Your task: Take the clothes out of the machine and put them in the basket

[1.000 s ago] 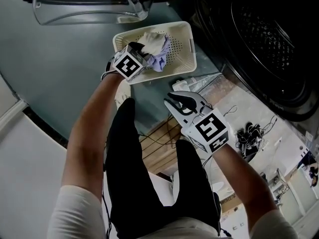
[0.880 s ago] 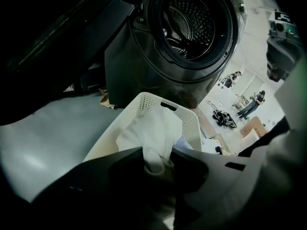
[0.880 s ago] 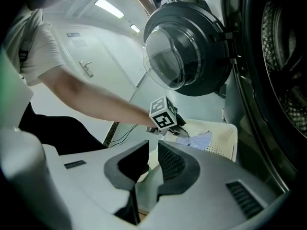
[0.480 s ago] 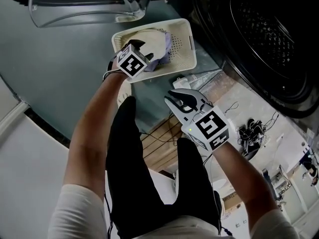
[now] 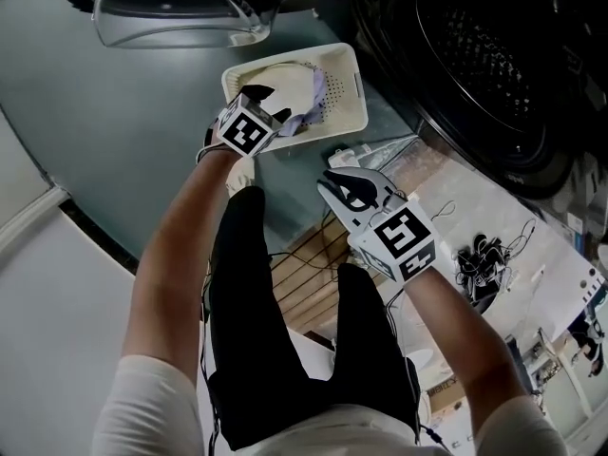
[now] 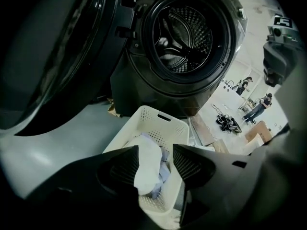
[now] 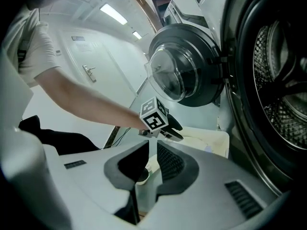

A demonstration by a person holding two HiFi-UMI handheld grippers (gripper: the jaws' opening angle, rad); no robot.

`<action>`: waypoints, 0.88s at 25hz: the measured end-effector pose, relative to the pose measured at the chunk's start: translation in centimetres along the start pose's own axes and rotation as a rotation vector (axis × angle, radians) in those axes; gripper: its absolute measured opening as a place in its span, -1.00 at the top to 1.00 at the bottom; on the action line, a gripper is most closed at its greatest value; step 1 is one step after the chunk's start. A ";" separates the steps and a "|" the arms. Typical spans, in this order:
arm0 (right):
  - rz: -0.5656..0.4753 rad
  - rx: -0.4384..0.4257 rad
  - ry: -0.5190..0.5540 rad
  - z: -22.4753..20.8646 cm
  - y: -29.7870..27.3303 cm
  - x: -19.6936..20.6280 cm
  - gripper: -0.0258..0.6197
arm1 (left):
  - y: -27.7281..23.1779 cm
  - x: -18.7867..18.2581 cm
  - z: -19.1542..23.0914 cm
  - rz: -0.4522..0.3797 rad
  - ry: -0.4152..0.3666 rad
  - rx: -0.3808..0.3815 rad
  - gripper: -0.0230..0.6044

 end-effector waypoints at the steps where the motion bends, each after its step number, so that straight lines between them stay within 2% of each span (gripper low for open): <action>1: -0.002 0.001 0.002 0.2 0.6 0.1 0.76 | 0.7 0.0 -0.6 -0.001 0.009 -0.005 0.22; 7: -0.040 0.007 0.027 2.0 4.7 -0.1 0.76 | 6.1 -1.8 -4.3 -0.049 0.023 -0.029 0.26; 11: -0.059 -0.017 0.050 3.9 7.5 -0.3 0.76 | 10.3 -1.9 -6.8 -0.061 0.075 -0.042 0.28; 16: -0.105 -0.024 0.070 5.9 12.3 -0.1 0.76 | 16.2 -3.7 -11.5 -0.132 0.127 -0.036 0.32; 19: -0.123 -0.030 0.073 6.9 15.3 -0.2 0.77 | 19.7 -5.0 -15.3 -0.183 0.150 -0.035 0.46; 22: -0.143 -0.032 0.092 7.9 18.5 -0.6 0.77 | 23.4 -6.4 -19.4 -0.247 0.163 -0.035 0.70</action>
Point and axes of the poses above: the fingertips, and each gripper's own axes: y backward along the fingers, z to its left, x out of its underside, the point moved 10 cm from there along y, backward along the fingers
